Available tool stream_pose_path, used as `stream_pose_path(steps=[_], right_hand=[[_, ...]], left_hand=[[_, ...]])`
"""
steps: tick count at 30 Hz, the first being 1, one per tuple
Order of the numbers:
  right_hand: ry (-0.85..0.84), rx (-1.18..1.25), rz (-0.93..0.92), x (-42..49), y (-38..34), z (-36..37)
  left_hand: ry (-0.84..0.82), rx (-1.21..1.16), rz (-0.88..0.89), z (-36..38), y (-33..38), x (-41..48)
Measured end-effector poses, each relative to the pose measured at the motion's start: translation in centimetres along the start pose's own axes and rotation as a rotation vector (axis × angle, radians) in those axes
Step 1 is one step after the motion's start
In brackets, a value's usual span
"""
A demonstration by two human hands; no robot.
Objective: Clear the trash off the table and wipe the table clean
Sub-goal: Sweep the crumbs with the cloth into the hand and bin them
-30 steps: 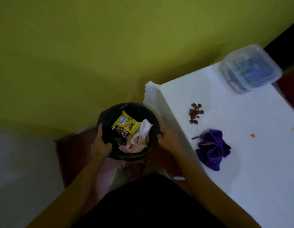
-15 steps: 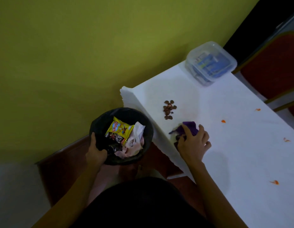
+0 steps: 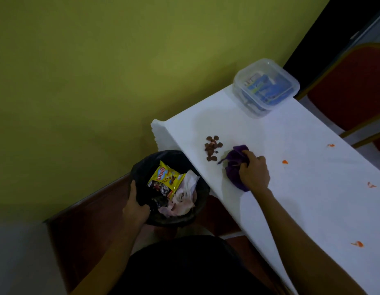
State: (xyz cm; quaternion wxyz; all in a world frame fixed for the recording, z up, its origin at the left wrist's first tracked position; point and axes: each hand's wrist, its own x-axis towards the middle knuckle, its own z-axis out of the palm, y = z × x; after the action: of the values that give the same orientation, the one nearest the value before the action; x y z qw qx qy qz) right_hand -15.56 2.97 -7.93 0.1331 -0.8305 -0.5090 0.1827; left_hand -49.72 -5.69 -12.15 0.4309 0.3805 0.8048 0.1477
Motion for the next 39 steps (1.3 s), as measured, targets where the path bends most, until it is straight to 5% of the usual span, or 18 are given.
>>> stream_pose_path(steps=[12, 28, 35, 39], right_hand=[[-0.143, -0.223, -0.042, 9.9, -4.5, 1.9], [-0.324, -0.188, -0.444, 0.0, -8.3, 7.0], [-0.071, -0.051, -0.300, 4.5, -8.8, 2.4], [-0.111, -0.060, -0.193, 8.8, -9.6, 2.1]], left_hand=[[0.039, -0.076, -0.013, -0.1, 0.2, 0.4], [0.008, -0.126, -0.034, 1.3, 0.4, 0.3], [0.011, -0.160, -0.029, 1.3, -0.1, 0.5], [0.030, -0.186, -0.029, 0.9, -0.6, 0.2]])
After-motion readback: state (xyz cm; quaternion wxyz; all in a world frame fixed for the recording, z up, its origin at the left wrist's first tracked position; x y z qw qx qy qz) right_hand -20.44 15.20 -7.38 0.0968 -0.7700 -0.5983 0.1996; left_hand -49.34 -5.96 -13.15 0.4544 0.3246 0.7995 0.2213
